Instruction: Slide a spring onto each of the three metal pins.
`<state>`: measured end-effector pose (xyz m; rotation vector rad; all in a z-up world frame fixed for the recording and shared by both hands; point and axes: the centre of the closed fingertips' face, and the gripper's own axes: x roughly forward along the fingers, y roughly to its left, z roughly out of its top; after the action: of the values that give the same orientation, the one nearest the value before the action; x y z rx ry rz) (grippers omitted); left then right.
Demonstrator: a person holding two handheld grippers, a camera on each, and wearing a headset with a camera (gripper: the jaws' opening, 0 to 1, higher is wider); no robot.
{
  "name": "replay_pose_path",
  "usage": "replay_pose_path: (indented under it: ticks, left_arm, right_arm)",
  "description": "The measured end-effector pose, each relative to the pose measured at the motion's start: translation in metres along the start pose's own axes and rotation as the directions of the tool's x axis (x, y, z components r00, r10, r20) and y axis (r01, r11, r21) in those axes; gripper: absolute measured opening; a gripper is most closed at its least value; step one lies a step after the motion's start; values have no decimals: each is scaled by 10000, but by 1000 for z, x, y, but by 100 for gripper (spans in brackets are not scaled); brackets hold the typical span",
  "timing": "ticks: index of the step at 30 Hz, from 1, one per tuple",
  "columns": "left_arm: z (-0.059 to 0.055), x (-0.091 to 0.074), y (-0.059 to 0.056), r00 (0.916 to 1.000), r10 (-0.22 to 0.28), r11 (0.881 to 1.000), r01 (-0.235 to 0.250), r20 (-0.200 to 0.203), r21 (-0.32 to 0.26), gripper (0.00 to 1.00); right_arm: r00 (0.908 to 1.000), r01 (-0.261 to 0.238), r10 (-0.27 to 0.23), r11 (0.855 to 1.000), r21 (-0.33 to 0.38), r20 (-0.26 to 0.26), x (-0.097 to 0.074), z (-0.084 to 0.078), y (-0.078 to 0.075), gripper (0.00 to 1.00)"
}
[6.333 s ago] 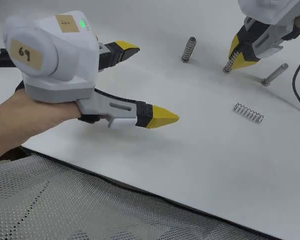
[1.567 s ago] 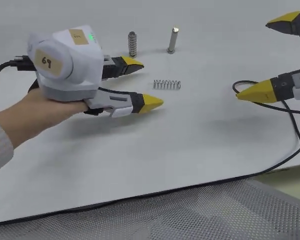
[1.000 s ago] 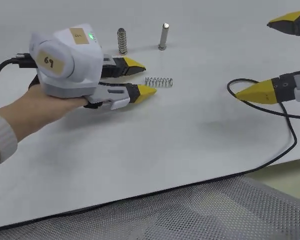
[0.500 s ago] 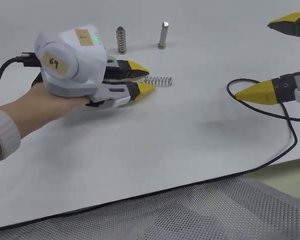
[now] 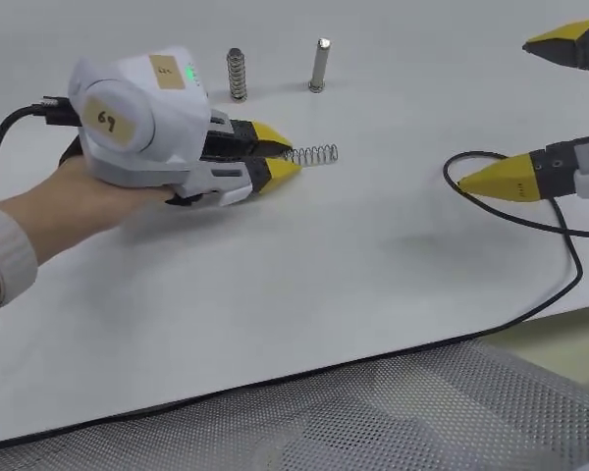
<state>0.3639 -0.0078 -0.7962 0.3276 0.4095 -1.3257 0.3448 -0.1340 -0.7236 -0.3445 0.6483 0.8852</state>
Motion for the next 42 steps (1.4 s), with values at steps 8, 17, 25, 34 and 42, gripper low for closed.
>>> replay_pose_path:
  ticks: [8,17,25,34,42]
  left_arm:
    - [0,2,2,10000,45,10000,-45,-35,-54,3]
    - [2,3,5,9999,112,9999,-112,15,-42,2]
    - [4,-1,7,9998,182,9998,-182,73,1,2]
    - [10,-10,6,9996,227,9997,-228,186,67,2]
    - [21,-22,2,9983,341,9993,-349,469,160,2]
  right_arm:
    - [10000,-64,64,10000,-25,-28,2,0,2,90]
    - [9999,-137,136,9999,-101,-52,4,1,3,89]
    - [9997,-209,207,9996,-194,-117,7,2,3,89]
    - [9993,-343,339,9988,-358,-127,11,9,6,89]
    - [9989,-456,447,9969,-644,-144,12,20,9,89]
